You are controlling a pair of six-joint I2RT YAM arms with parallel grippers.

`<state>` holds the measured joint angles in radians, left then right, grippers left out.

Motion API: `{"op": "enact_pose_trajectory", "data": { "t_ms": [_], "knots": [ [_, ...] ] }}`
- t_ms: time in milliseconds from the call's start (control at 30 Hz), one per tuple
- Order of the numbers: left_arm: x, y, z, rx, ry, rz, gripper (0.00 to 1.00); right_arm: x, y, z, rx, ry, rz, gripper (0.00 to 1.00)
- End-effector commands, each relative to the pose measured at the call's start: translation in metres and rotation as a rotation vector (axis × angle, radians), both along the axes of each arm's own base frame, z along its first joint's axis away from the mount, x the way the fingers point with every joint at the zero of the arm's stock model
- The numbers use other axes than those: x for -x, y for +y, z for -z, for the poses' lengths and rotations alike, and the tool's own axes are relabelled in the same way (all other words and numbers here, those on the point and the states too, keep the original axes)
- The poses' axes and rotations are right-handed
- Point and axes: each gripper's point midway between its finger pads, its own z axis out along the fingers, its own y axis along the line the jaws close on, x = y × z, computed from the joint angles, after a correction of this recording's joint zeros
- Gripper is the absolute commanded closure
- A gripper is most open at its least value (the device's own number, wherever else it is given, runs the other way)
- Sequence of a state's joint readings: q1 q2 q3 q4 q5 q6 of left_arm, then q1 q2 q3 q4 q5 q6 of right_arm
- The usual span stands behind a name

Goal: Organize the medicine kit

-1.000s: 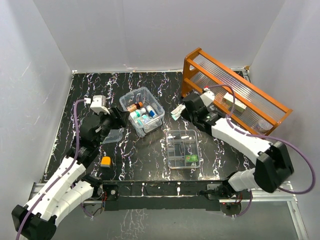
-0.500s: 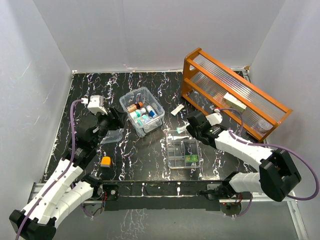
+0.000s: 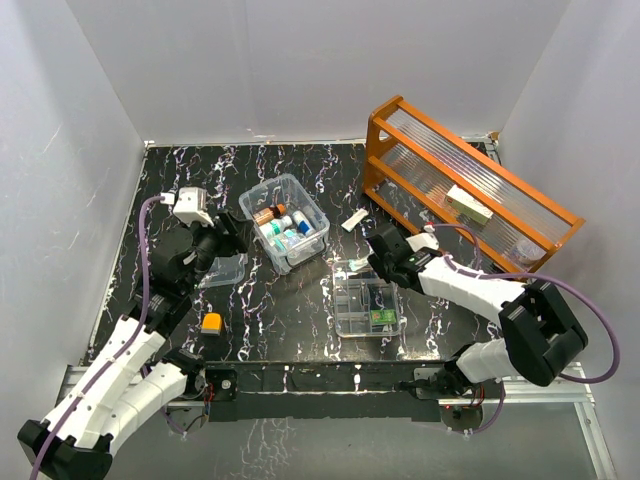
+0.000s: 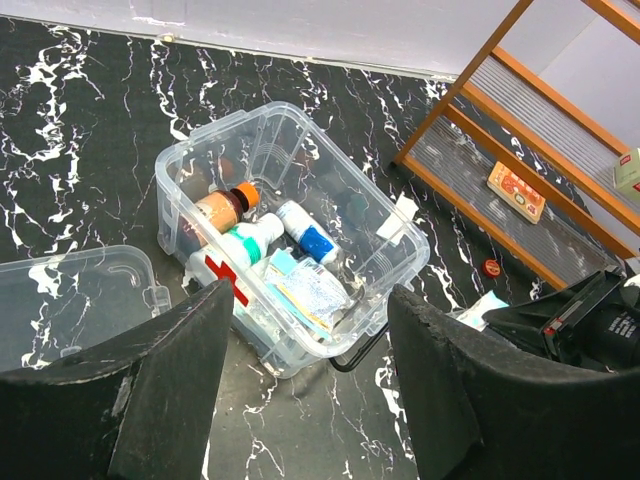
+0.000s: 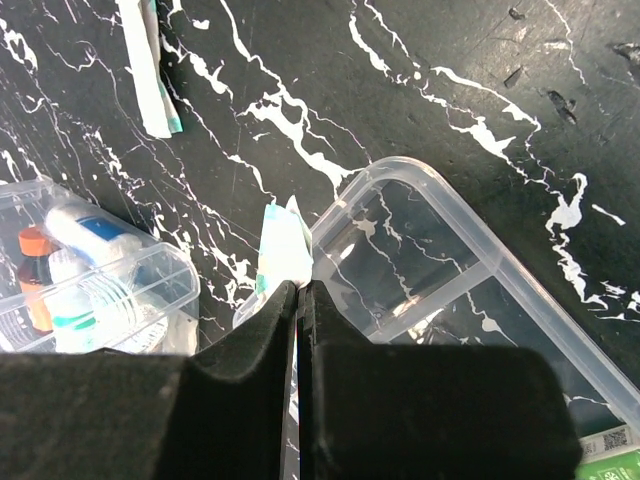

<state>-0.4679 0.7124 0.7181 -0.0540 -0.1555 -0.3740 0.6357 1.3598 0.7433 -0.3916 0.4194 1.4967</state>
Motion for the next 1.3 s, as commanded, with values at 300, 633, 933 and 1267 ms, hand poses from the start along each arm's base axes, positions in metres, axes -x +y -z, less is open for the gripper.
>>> {"op": "enact_pose_trajectory", "data": {
  "t_ms": [300,633,933,1267],
  "knots": [
    [0.005,0.003,-0.004,0.027,-0.029,-0.003,0.38,-0.006,0.001,0.011,-0.050,-0.010,0.082,1.00],
    [0.006,0.003,-0.002,0.024,-0.023,-0.002,0.38,-0.005,0.005,0.019,-0.052,0.029,0.089,1.00],
    [0.007,0.004,-0.002,0.024,-0.026,-0.007,0.38,-0.003,0.001,0.004,-0.037,0.000,0.056,0.70],
    [0.007,0.005,-0.003,0.025,-0.028,-0.008,0.38,-0.014,-0.012,-0.041,0.173,-0.157,-0.145,0.63]
  ]
}}
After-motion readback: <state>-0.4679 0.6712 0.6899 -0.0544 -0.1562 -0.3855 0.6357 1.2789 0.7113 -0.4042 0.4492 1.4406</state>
